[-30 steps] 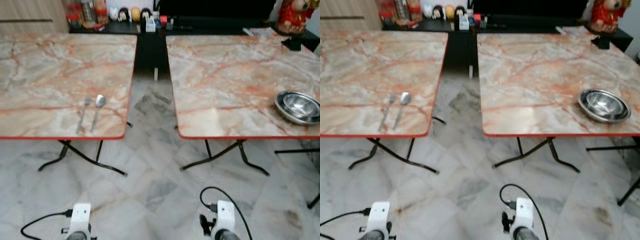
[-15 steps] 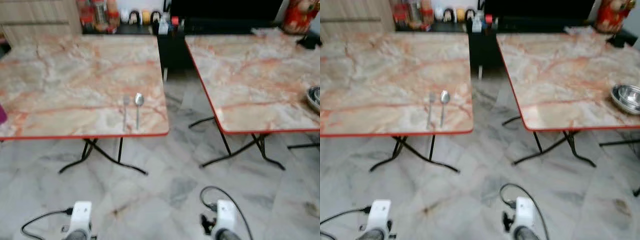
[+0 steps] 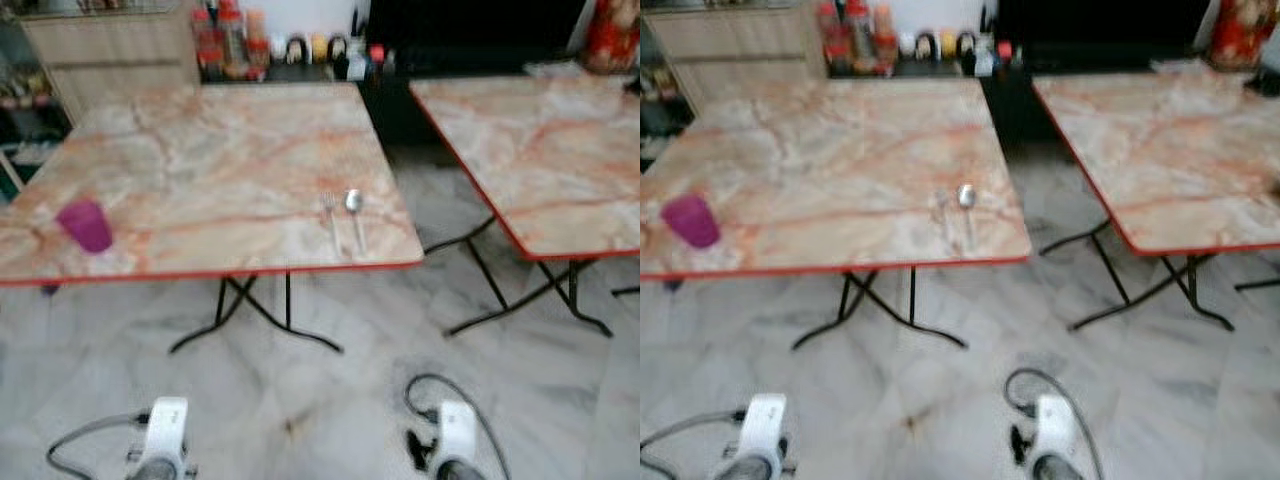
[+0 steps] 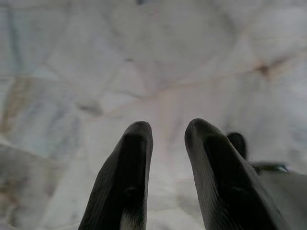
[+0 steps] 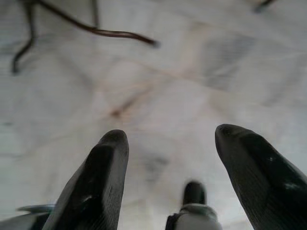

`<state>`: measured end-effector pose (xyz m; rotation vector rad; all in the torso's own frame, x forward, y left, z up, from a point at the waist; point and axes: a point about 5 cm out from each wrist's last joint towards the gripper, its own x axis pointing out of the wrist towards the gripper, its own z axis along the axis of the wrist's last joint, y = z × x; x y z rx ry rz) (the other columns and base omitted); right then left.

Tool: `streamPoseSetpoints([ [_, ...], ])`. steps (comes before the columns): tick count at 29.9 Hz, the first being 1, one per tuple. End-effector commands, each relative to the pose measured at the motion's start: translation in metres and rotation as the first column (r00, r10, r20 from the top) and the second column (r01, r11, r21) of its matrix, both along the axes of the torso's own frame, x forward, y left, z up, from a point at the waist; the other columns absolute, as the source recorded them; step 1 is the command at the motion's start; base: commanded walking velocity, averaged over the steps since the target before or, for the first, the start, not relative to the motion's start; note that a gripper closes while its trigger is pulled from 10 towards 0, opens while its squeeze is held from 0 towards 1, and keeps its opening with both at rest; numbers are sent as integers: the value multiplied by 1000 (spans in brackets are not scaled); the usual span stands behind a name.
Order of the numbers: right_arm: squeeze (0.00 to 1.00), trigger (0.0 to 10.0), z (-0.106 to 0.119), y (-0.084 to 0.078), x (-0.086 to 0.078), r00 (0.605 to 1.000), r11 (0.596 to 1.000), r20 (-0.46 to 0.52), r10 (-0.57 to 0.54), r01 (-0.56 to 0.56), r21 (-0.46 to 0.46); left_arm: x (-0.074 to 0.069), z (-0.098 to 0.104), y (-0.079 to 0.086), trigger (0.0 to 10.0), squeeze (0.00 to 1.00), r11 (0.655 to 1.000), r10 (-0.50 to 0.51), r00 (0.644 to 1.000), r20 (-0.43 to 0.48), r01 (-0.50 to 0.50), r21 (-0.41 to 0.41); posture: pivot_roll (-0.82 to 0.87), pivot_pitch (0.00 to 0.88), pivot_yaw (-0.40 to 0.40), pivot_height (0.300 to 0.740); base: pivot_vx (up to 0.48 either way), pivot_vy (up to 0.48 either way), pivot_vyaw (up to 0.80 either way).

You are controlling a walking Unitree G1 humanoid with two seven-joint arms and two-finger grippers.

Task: Setting the table

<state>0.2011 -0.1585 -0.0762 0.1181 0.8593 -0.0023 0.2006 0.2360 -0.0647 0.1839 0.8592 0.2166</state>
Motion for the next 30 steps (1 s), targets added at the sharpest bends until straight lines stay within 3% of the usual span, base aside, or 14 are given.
streamPoseSetpoints([
  [1, 0, 10000, -1, -13, -3, 1000, 999, -8, -20, 20, -27, 4, 0, -8, 10000, 0, 1000, -16, 1000, 10, 16, -19, 45, 13, 9, 740, 0, 409, 0],
  [7, 0, 10000, 0, -13, -1, 1000, 999, -2, -12, 12, -31, 6, 2, -7, 10000, 0, 1000, -26, 999, 21, 27, -5, 45, 21, 11, 740, 0, 0, 0],
  [17, 0, 10000, 0, -12, -2, 1000, 999, 1, 14, -14, -43, 11, 4, -13, 10000, 0, 998, -13, 998, 60, 16, -55, 46, 54, 6, 740, 0, 0, 0],
  [25, 0, 10000, 1, -12, -1, 1000, 999, 13, 9, -9, -46, 10, 4, -12, 10000, 0, 999, 5, 998, 63, -2, -52, 45, 67, 5, 740, 326, 0, 470],
  [30, 0, 10000, 0, -10, -1, 1000, 999, 4, 15, -15, -40, 12, 5, -11, 10000, 0, 998, 21, 997, 77, -16, -60, 58, 85, -10, 740, 370, 0, 0],
])
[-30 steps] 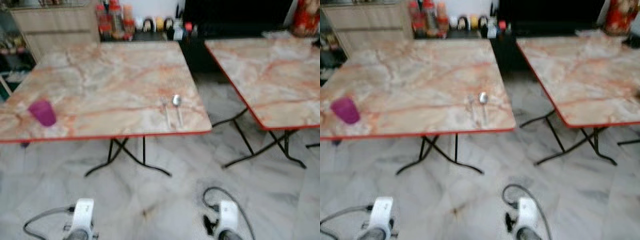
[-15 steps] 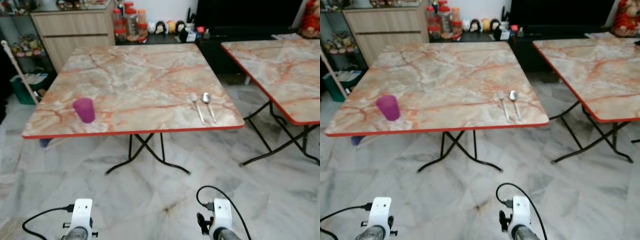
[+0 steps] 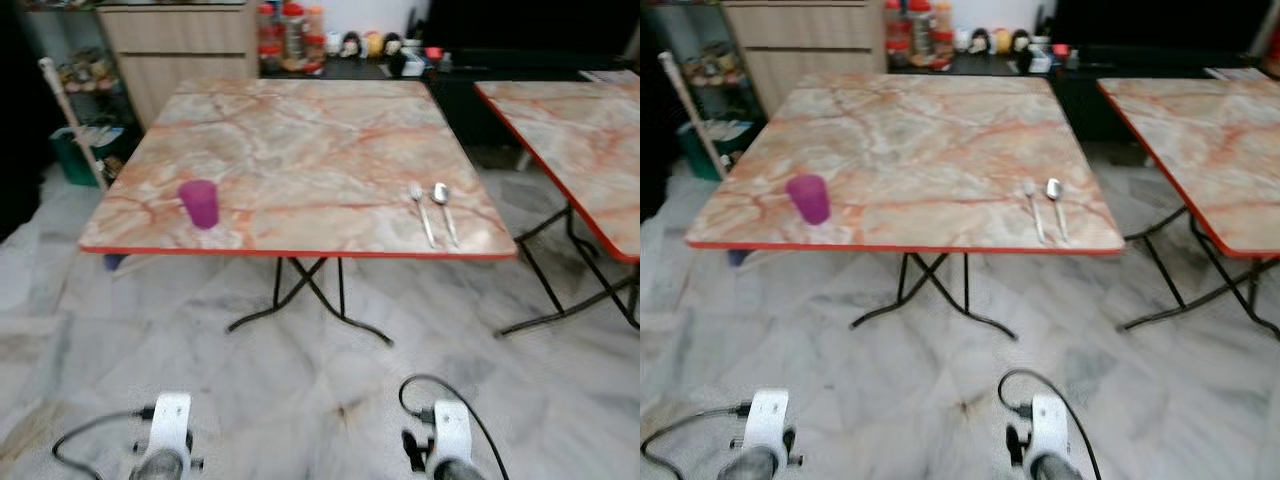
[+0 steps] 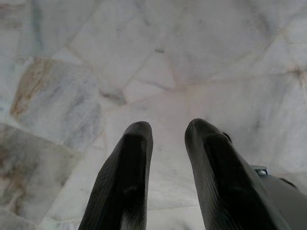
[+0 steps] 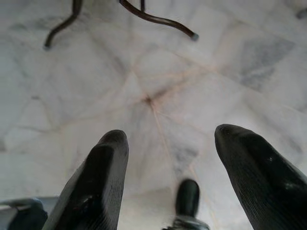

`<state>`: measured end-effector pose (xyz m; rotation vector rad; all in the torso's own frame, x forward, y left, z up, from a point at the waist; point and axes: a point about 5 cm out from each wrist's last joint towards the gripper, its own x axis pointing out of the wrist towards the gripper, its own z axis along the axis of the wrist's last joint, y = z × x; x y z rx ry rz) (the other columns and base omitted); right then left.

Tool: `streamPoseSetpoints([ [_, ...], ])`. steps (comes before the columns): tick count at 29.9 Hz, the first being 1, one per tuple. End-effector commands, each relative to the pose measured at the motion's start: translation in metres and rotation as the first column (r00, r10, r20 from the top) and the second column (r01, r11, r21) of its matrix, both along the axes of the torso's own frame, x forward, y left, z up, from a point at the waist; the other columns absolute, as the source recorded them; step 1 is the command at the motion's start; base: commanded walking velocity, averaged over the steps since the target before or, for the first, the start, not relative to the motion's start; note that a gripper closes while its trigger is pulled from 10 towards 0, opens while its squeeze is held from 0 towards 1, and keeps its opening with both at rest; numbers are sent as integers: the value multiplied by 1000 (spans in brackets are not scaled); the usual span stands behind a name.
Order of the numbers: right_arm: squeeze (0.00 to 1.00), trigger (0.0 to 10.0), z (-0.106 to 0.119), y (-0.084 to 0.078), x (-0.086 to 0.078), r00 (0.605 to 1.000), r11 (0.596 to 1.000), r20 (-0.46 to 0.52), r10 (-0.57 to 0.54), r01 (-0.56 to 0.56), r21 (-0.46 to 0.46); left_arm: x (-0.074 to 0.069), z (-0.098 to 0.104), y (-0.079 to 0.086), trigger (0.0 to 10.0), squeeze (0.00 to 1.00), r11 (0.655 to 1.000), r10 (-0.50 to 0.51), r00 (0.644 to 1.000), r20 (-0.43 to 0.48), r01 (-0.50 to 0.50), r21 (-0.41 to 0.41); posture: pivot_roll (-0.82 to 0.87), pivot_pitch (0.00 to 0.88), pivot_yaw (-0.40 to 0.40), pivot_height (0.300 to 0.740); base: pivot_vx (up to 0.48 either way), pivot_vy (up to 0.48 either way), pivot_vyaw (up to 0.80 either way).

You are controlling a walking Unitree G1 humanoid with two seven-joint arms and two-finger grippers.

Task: Setting the table

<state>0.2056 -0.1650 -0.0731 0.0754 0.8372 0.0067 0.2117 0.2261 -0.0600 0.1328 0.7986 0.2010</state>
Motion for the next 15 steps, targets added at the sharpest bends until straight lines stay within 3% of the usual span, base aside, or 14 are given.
streamPoseSetpoints([
  [1, 0, 10000, -3, -3, -5, 1000, 1000, -16, -5, 4, -8, 1, 0, -1, 10000, 0, 1000, 20, 1000, 11, -20, -14, 56, 88, -11, 740, 371, 0, 0],
  [15, 0, 10000, -3, -8, -8, 999, 999, -12, -46, 46, -2, 0, 0, -3, 10000, 0, 1000, 5, 1000, 5, -5, -11, 50, 104, -13, 740, 372, 0, 0],
])
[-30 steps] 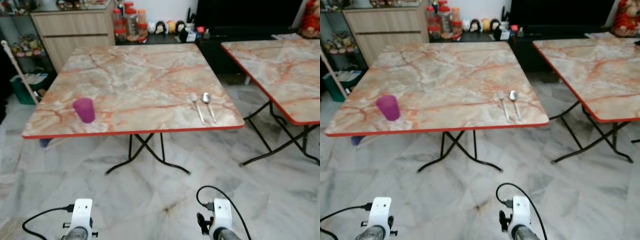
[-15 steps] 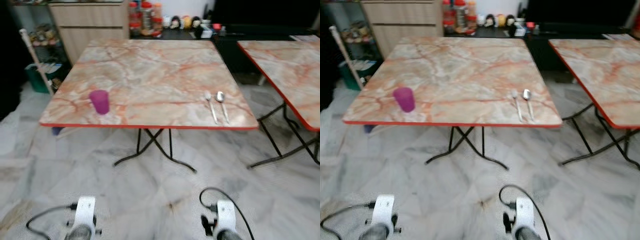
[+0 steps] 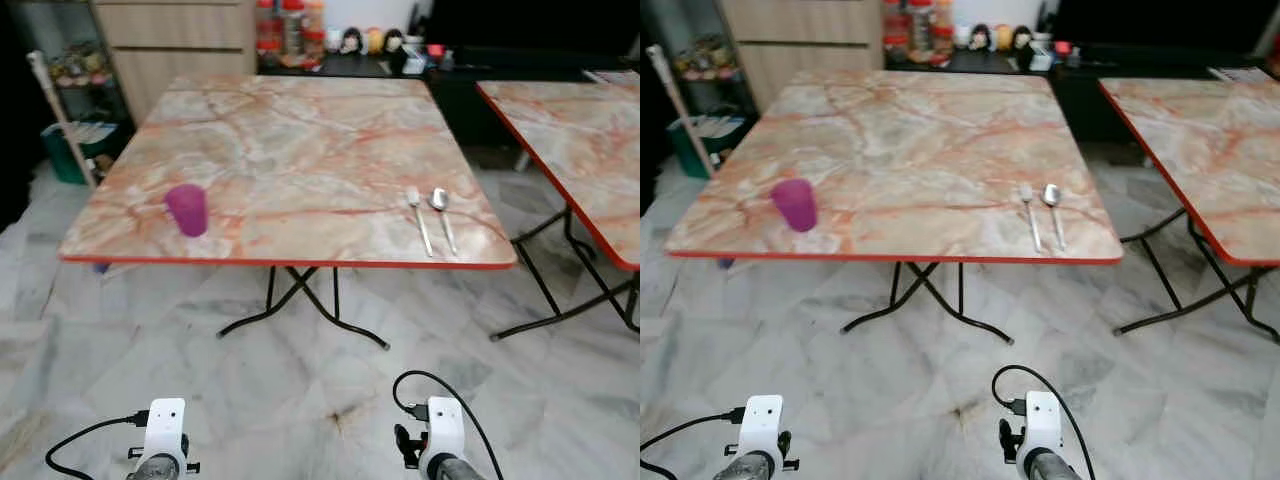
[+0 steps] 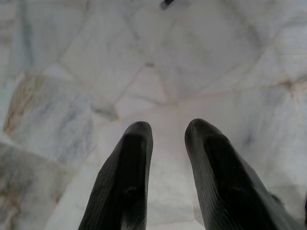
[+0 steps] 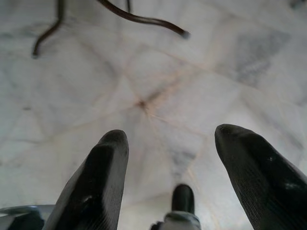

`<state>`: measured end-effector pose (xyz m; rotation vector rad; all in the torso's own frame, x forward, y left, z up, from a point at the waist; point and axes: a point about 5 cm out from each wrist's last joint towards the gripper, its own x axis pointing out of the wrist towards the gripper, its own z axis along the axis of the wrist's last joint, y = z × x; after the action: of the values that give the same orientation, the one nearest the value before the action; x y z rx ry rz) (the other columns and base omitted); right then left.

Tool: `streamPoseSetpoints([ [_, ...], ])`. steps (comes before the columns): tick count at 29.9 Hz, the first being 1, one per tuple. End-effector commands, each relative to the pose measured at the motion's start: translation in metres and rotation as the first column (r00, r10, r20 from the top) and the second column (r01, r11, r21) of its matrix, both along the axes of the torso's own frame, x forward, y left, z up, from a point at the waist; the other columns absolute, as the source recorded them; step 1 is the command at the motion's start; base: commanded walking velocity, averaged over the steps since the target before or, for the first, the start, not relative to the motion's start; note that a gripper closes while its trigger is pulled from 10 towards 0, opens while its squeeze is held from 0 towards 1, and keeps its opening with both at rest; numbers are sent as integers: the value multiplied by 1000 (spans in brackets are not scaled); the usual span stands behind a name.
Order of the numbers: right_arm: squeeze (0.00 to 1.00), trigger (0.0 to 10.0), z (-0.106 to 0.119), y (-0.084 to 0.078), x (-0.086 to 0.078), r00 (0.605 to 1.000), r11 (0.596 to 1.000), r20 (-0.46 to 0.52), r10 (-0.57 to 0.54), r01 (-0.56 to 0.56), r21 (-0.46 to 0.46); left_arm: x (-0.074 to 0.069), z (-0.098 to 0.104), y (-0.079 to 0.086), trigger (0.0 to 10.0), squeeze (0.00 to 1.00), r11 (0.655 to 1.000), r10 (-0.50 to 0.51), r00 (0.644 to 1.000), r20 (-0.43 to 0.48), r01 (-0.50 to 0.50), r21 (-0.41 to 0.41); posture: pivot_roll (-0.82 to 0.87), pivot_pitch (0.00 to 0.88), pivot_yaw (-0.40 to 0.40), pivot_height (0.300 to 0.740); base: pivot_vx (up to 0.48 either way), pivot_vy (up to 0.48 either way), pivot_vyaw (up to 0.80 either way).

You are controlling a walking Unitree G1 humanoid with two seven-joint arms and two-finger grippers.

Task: Setting the table

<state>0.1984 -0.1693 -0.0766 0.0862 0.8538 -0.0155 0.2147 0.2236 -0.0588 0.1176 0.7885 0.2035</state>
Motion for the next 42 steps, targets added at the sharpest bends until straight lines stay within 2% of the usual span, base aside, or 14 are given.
streamPoseSetpoints([
  [1, 0, 10000, 0, -4, -1, 1000, 1000, 4, -23, 23, -4, -2, -2, -1, 10000, 0, 1000, -2, 1000, -6, 2, 0, 50, 105, -13, 740, 371, 0, 0],
  [15, 0, 10000, 0, -2, -1, 1000, 1000, 6, 3, -3, -7, -4, -3, -1, 10000, 0, 1000, -18, 1000, -15, 18, 5, 48, 86, -4, 740, 383, 0, 0],
  [21, 0, 10000, 0, -3, -3, 999, 999, 26, 36, -35, -11, -6, -4, -2, 10000, 0, 999, -33, 999, -27, 33, 6, 46, 84, -8, 740, 0, 0, 0],
  [23, 0, 10000, 1, -2, -5, 987, 987, 58, 153, -149, -67, -7, -5, -3, 10000, 0, 1000, -27, 999, -29, 27, 5, 36, 97, -11, 740, 0, 0, 0],
  [26, 0, 10000, 3, -3, -4, 980, 981, 85, 181, -173, -91, -8, -5, -3, 10000, 0, 1000, -24, 999, -32, 24, 4, 34, 100, -13, 740, 0, 0, 0],
  [28, 0, 10000, 7, -5, -1, 970, 976, 140, 201, -186, -116, -8, -5, -2, 10000, 0, 1000, -21, 999, -33, 21, 7, 29, 107, -16, 740, 0, 0, 0],
  [32, 0, 10000, 17, -5, 6, 928, 952, 236, 287, -248, -180, -10, -6, -1, 10000, 0, 1000, -19, 999, -39, 19, 9, 9, 119, -17, 740, 0, 0, 0],
  [34, 0, 10000, 24, -6, 12, 912, 953, 293, 286, -238, -191, -10, -6, -1, 10000, 0, 1000, -20, 999, -41, 21, 10, 6, 123, -18, 740, 0, 0, 0],
  [36, 0, 10000, 33, -5, 19, 873, 938, 361, 329, -259, -230, -10, -6, -1, 10000, 0, 1000, -26, 999, -43, 26, 12, 0, 123, -18, 740, 0, 0, 0],
  [37, 0, 10000, 33, -5, 19, 873, 938, 361, 329, -259, -230, -10, -6, -1, 10000, 0, 1000, -26, 999, -43, 26, 12, 0, 123, -18, 740, 0, 0, 0],
  [38, 0, 10000, 40, -1, 24, 836, 928, 411, 363, -281, -246, -10, -6, -1, 10000, 0, 1000, -28, 999, -44, 28, 13, -2, 130, -19, 740, 0, 0, 0],
  [40, 0, 10000, 42, 0, 26, 826, 925, 425, 370, -286, -249, -10, -6, -1, 10000, 0, 1000, -28, 999, -44, 28, 13, -2, 130, -19, 740, 0, 0, 0],
  [41, 0, 10000, 53, 4, 33, 784, 923, 492, 379, -286, -255, -10, -6, -1, 10000, 0, 1000, -28, 999, -43, 28, 13, -3, 131, -22, 740, 0, 0, 0],
  [42, 0, 10000, 53, 4, 33, 784, 923, 492, 379, -286, -255, -10, -6, -1, 10000, 0, 1000, -28, 999, -43, 28, 13, -3, 131, -22, 740, 0, 0, 0],
])
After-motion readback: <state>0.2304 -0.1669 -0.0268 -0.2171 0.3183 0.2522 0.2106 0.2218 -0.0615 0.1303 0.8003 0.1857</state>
